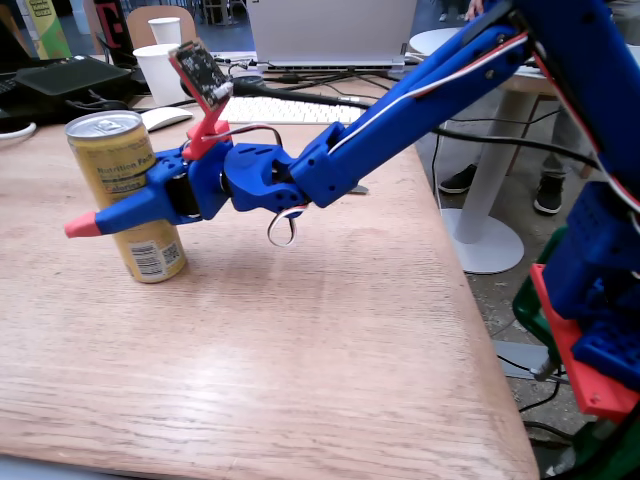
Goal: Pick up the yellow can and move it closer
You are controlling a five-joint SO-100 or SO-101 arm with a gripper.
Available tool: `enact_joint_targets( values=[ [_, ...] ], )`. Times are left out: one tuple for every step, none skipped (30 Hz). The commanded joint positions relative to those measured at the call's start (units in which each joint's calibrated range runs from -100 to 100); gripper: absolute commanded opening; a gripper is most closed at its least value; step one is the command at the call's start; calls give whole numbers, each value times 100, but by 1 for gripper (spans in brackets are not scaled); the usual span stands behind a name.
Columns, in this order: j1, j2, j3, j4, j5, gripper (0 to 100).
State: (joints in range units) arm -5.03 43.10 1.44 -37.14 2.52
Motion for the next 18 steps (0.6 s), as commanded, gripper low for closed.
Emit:
enact_joint_targets(
  values=[
    [-56, -31, -442, -21, 10, 52],
    [-73, -31, -451, -21, 5, 52],
    [-73, -31, -451, -21, 5, 52],
    [-73, -31, -451, -13, 5, 52],
    [-73, -31, -451, -13, 5, 52],
    [-73, -31, -451, -13, 5, 52],
    [-73, -31, -451, -13, 5, 50],
    [-73, -31, -451, -13, 5, 45],
    [-73, -31, -451, -13, 5, 38],
    [-73, -31, -451, -13, 5, 30],
    [-73, -31, -451, -21, 5, 23],
    [-73, -31, -451, -21, 5, 16],
    [-73, -31, -451, -21, 5, 13],
    [-73, -31, -451, -30, 5, 11],
    [-73, -31, -451, -46, 5, 11],
    [-73, -31, -451, -30, 5, 11],
    [-73, -39, -366, -21, 5, 11],
    [-73, -82, -309, -13, 5, 11]
  ],
)
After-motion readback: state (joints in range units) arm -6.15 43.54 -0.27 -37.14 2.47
